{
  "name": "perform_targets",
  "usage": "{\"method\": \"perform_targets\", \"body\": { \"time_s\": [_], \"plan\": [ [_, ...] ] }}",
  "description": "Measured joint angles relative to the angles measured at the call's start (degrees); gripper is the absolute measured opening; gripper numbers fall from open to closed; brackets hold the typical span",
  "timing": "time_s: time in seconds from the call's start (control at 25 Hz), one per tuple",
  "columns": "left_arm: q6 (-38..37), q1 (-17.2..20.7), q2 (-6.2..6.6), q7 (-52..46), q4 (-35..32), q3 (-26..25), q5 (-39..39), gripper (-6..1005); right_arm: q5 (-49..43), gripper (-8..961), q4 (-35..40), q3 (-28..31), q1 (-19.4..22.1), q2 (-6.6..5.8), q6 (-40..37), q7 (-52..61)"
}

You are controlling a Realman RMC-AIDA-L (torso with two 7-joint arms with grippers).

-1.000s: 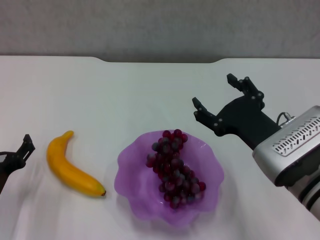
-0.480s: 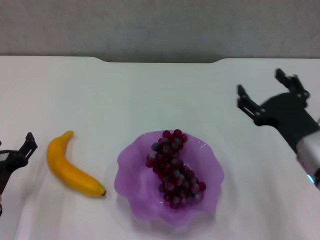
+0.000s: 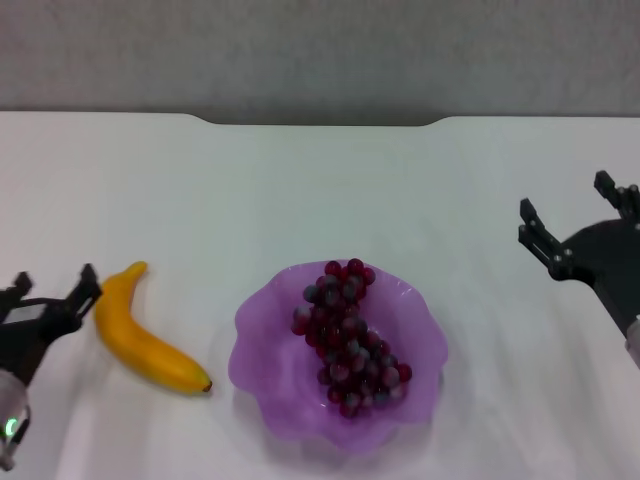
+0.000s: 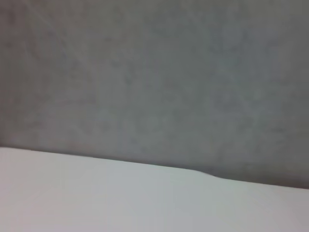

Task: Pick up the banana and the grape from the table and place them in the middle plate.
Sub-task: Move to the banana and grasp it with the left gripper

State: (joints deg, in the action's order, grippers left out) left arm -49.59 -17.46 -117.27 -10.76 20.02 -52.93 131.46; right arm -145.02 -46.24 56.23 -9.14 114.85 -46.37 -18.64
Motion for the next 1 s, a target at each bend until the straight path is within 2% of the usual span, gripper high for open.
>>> {"method": "perform_targets", "body": {
  "time_s": [0.2,0.32,0.4,0.52,0.56,0.64,0.76,0.88,1.0],
  "plan": [
    [6.9,0.7,1.06,0.3,7.0,0.6,0.4,900,0.0,907,2.1,-0.6,-0.5,0.03,-0.3,0.0],
    [13.5,2.3,2.95,0.4,14.4,-0.6,2.5,900,0.0,907,2.7,-0.8,-0.8,0.03,0.0,0.0],
    [18.5,4.2,4.5,0.7,21.3,-2.9,4.8,900,0.0,907,3.3,-1.1,-1.2,0.03,0.1,0.1],
    [25.7,8.0,5.3,2.5,30.8,-8.6,8.9,900,0.1,907,4.2,-1.7,-1.9,0.03,0.4,0.6],
    [30.0,9.7,5.03,4.0,35.1,-11.9,10.9,900,0.1,907,4.5,-1.9,-2.1,0.03,0.5,0.7],
    [40.0,11.8,3.55,7.4,42.1,-17.7,13.8,900,0.1,907,4.9,-2.5,-2.4,0.03,0.5,0.8],
    [57.1,12.3,0.49,13.9,49.5,-25.8,15.9,900,0.1,907,5.2,-3.1,-2.8,0.03,0.6,0.8],
    [68.8,9.6,0.56,15.4,51.8,-28.3,14.9,899,0.1,907,5.5,-3.5,-3.2,0.08,0.7,0.8],
    [77.0,6.5,0.6,15.7,51.7,-30.3,15.6,899,0.1,907,6.1,-3.5,-3.4,0.09,1.1,0.8]
  ]
}}
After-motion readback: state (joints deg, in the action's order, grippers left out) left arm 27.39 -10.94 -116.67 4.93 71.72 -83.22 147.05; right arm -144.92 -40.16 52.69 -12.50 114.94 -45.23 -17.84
